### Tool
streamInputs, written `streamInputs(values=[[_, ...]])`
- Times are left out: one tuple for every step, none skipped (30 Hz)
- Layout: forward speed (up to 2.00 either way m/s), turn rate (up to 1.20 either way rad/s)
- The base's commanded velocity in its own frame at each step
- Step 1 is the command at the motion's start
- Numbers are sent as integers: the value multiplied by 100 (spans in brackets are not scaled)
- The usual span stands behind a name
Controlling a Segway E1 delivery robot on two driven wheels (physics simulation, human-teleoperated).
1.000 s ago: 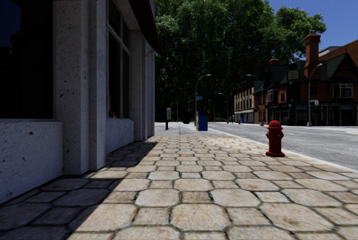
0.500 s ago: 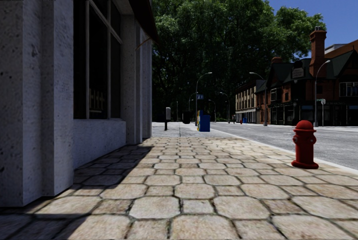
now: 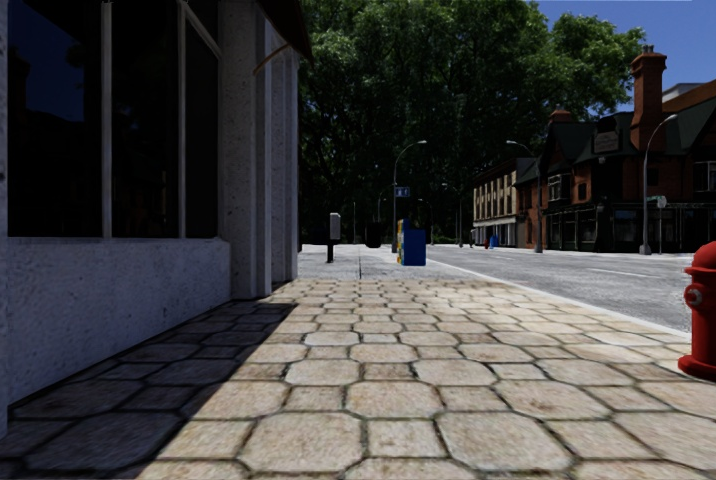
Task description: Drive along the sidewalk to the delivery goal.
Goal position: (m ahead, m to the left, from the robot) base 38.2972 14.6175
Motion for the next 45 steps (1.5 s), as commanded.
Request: streamInputs(values=[[200, 0], [200, 0], [200, 0], [200, 0], [200, 0], [200, 0], [200, 0], [200, 0], [200, 0], [200, 0], [200, 0], [200, 0], [200, 0], [200, 0], [200, 0], [200, 0], [200, 0], [200, 0], [200, 0], [200, 0], [200, 0], [200, 0], [200, 0], [200, 0], [200, 0], [200, 0], [200, 0], [200, 0], [200, 0], [200, 0], [200, 0], [200, 0], [200, 0], [200, 0], [200, 0], [200, 0], [200, 0], [200, 0], [200, 0], [200, 0], [200, 0], [200, 0], [200, 0], [200, 0], [200, 0]])
